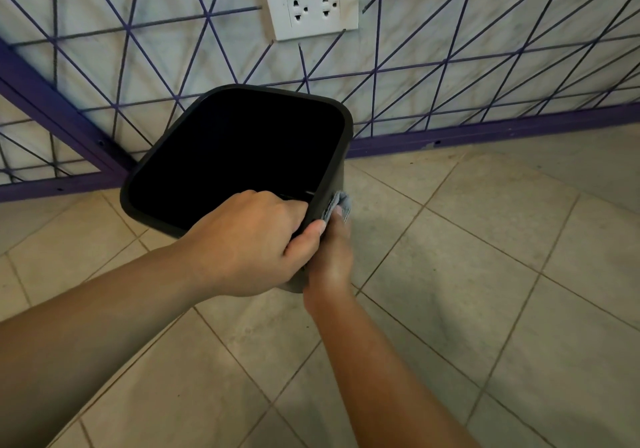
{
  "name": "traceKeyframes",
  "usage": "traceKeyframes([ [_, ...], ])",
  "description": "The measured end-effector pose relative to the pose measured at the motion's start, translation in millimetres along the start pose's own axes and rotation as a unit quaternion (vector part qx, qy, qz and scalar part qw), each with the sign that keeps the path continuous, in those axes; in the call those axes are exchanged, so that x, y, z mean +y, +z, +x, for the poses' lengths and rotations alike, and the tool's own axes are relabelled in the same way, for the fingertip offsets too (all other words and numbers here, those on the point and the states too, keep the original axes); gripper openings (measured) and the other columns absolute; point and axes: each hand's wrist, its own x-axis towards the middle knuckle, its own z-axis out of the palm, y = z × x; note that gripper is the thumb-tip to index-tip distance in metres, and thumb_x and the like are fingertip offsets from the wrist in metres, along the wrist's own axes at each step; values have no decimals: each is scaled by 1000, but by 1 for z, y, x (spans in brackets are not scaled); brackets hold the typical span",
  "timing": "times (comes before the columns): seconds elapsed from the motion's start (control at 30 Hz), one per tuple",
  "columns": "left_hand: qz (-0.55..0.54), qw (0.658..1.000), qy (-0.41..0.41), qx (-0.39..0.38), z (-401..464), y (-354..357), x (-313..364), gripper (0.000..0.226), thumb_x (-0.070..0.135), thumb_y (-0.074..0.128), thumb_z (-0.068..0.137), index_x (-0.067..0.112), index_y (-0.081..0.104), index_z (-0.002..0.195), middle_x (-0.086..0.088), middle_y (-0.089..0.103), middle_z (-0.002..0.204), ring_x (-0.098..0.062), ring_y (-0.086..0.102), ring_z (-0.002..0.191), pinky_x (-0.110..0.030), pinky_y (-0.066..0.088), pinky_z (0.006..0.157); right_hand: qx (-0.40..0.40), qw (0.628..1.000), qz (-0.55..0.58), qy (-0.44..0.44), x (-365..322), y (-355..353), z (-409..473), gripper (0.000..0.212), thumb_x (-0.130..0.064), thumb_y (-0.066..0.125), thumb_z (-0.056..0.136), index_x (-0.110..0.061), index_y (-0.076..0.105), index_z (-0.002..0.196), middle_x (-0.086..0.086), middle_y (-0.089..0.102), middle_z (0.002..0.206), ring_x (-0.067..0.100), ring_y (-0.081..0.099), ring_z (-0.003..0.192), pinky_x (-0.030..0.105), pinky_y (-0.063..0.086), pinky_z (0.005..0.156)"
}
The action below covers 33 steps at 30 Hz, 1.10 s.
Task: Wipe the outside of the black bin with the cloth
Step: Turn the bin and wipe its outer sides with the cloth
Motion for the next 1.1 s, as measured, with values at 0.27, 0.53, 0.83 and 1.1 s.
traceKeyframes([
  [0.27,-4,1000,-6,11,0,1,-1,45,51,27,94,25,36,59,5,44,51,-12,45,46,-33,30,50,-14,1000,0,20,14,-9,47,106,-85,50,65,-36,46,159,5,54,159,28,51,147,57,38,125],
  [0.53,-11,1000,-3,11,1,0,0,43,51,26,95,27,35,60,7,40,48,-11,44,44,-31,30,49,-7,999,-19,-36,22,-13,51,103,-92,49,71,-34,51,155,4,56,157,25,51,147,57,36,125],
  [0.83,-23,1000,-3,9,-1,-1,1,41,49,28,96,30,34,60,7,40,46,-10,43,41,-28,32,47,4,998,-54,-31,25,-12,44,122,-112,39,56,-45,42,158,-7,44,167,23,35,157,60,26,128],
  [1.1,-12,1000,3,4,0,-1,0,40,50,28,95,30,34,61,7,41,47,-11,44,43,-26,28,47,-20,1000,-20,-8,14,-11,36,107,-93,47,66,-39,43,159,2,50,163,26,45,152,59,32,127],
])
